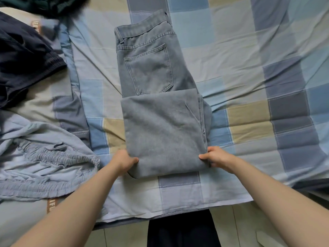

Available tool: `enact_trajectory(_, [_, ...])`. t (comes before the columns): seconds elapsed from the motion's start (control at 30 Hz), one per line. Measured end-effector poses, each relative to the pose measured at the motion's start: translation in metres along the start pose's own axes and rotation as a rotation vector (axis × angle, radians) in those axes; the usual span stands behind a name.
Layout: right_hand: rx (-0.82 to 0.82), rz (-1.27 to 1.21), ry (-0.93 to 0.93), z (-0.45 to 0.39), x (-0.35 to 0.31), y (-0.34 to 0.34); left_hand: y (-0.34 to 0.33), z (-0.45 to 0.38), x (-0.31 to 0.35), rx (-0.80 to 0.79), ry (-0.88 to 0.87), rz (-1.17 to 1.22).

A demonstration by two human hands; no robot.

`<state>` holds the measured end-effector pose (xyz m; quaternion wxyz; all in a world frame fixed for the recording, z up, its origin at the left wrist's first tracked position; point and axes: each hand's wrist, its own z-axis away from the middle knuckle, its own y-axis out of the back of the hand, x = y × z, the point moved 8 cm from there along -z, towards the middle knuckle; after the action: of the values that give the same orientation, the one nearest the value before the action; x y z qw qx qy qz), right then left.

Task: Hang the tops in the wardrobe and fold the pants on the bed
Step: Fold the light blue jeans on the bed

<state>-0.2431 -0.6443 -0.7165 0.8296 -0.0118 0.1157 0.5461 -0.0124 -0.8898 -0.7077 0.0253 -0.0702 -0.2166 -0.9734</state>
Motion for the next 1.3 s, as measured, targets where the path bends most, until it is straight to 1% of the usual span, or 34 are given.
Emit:
enact_trajectory(0.07, [0.051, -0.027, 0.060, -0.002, -0.014, 0.008, 0.024, 0.008, 0.027, 0.277, 0.042, -0.107])
enact_trajectory(0.1, [0.066, -0.084, 0.115, -0.003, -0.023, 0.013, 0.037, 0.013, 0.049, 0.422, -0.011, -0.160])
enact_trajectory(0.13, [0.068, -0.140, 0.161, -0.004, -0.032, 0.019, 0.047, 0.017, 0.076, 0.538, -0.124, -0.224])
enact_trajectory(0.17, [0.065, -0.142, 0.205, -0.005, -0.041, 0.023, 0.051, 0.019, 0.104, 0.604, -0.258, -0.285])
enact_trajectory(0.2, [0.062, -0.084, 0.257, -0.006, -0.052, 0.026, 0.052, 0.019, 0.130, 0.622, -0.383, -0.340])
enact_trajectory(0.27, [0.105, 0.168, 0.396, -0.009, -0.079, 0.034, 0.047, 0.009, 0.175, 0.562, -0.558, -0.411])
enact_trajectory(0.33, [0.159, 0.423, 0.539, -0.013, -0.107, 0.034, 0.036, -0.008, 0.209, 0.463, -0.641, -0.490])
enact_trajectory(0.37, [0.170, 0.513, 0.585, -0.017, -0.117, 0.035, 0.029, -0.017, 0.222, 0.402, -0.648, -0.519])
enact_trajectory(0.43, [0.188, 0.642, 0.660, -0.021, -0.132, 0.039, 0.022, -0.034, 0.241, 0.269, -0.606, -0.519])
enact_trajectory(0.47, [0.217, 0.658, 0.694, -0.022, -0.138, 0.043, 0.022, -0.039, 0.248, 0.225, -0.589, -0.505])
enact_trajectory(0.53, [0.362, 0.566, 0.709, -0.022, -0.143, 0.067, 0.024, -0.038, 0.261, 0.177, -0.592, -0.513])
enact_trajectory(0.6, [0.524, 0.413, 0.633, -0.025, -0.139, 0.099, 0.017, -0.024, 0.268, 0.082, -0.626, -0.570])
enact_trajectory(0.63, [0.546, 0.364, 0.574, -0.029, -0.135, 0.111, 0.011, -0.013, 0.269, 0.031, -0.653, -0.618])
enact_trajectory(0.67, [0.523, 0.335, 0.513, -0.035, -0.132, 0.118, 0.003, 0.001, 0.269, -0.002, -0.694, -0.669])
enact_trajectory(0.7, [0.466, 0.317, 0.465, -0.040, -0.130, 0.120, -0.004, 0.015, 0.268, -0.014, -0.744, -0.711])
enact_trajectory(0.77, [0.355, 0.280, 0.423, -0.047, -0.133, 0.116, -0.015, 0.045, 0.260, -0.023, -0.844, -0.764])
enact_trajectory(0.87, [0.224, 0.250, 0.449, -0.048, -0.145, 0.103, -0.024, 0.084, 0.240, -0.099, -0.919, -0.768])
enact_trajectory(0.97, [0.089, 0.324, 0.460, -0.045, -0.153, 0.085, -0.022, 0.111, 0.224, -0.145, -0.947, -0.717])
enact_trajectory(1.0, [0.082, 0.353, 0.444, -0.043, -0.155, 0.081, -0.021, 0.119, 0.219, -0.155, -0.952, -0.695])
enact_trajectory(1.07, [0.128, 0.446, 0.429, -0.037, -0.161, 0.075, -0.019, 0.130, 0.211, -0.164, -0.958, -0.671])
enact_trajectory(1.17, [0.289, 0.685, 0.459, -0.018, -0.175, 0.061, -0.018, 0.139, 0.204, -0.187, -0.948, -0.651])
enact_trajectory(1.2, [0.312, 0.717, 0.490, -0.009, -0.181, 0.051, -0.017, 0.140, 0.202, -0.190, -0.943, -0.640])
enact_trajectory(1.27, [0.295, 0.763, 0.527, 0.000, -0.192, 0.026, -0.012, 0.141, 0.200, -0.184, -0.943, -0.609])
enact_trajectory(1.3, [0.262, 0.793, 0.522, 0.000, -0.196, 0.012, -0.008, 0.141, 0.200, -0.175, -0.942, -0.597])
